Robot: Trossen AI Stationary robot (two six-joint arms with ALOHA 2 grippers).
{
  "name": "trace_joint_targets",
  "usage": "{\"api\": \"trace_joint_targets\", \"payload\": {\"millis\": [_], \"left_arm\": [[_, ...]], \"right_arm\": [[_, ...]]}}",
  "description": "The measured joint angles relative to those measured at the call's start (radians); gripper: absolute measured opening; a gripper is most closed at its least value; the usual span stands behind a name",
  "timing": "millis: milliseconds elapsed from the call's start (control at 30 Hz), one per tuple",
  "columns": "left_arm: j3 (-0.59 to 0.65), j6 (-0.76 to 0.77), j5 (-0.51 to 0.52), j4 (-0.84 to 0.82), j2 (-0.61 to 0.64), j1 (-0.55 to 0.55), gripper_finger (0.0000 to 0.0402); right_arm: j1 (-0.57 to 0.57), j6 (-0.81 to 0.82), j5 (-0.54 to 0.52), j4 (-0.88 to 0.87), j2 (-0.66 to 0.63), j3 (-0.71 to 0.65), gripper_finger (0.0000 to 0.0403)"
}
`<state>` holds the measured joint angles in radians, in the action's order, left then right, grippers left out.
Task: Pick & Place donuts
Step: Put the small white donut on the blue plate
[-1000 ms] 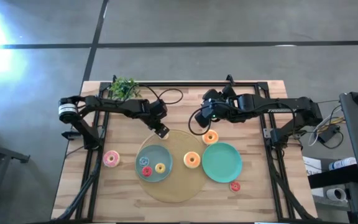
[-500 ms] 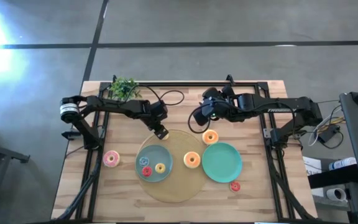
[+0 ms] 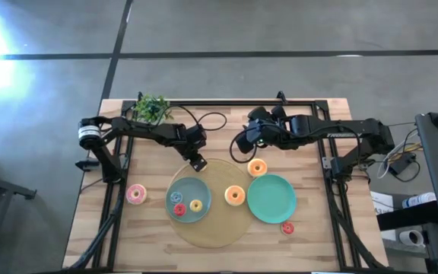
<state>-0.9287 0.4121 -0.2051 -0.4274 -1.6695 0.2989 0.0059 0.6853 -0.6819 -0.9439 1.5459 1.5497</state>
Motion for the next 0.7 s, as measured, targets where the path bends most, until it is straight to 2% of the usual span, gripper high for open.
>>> {"api": "trace_joint_targets", "payload": {"millis": [100,267,467,600,700], "left_arm": [[0.000,-0.012,-0.003,0.001,0.000,0.000,0.0070],[0.000,-0.018,-0.003,0.014,0.000,0.000,0.0010],[-0.005,-0.019,-0.012,0.042,0.003,0.001,0.0001],[-0.039,-0.020,-0.074,0.044,0.045,0.022,0.0001],[-0.071,-0.011,-0.161,0.044,0.092,0.052,0.0000]], "right_arm": [[0.000,0.004,0.000,0.000,0.000,0.000,0.0203],[0.000,0.004,0.000,0.000,0.000,0.000,0.0203],[0.000,0.003,0.013,0.006,0.000,0.000,0.0203],[0.000,-0.045,0.028,0.009,0.000,0.000,0.0203],[0.002,-0.110,0.027,0.012,0.000,0.000,0.0203]]}}
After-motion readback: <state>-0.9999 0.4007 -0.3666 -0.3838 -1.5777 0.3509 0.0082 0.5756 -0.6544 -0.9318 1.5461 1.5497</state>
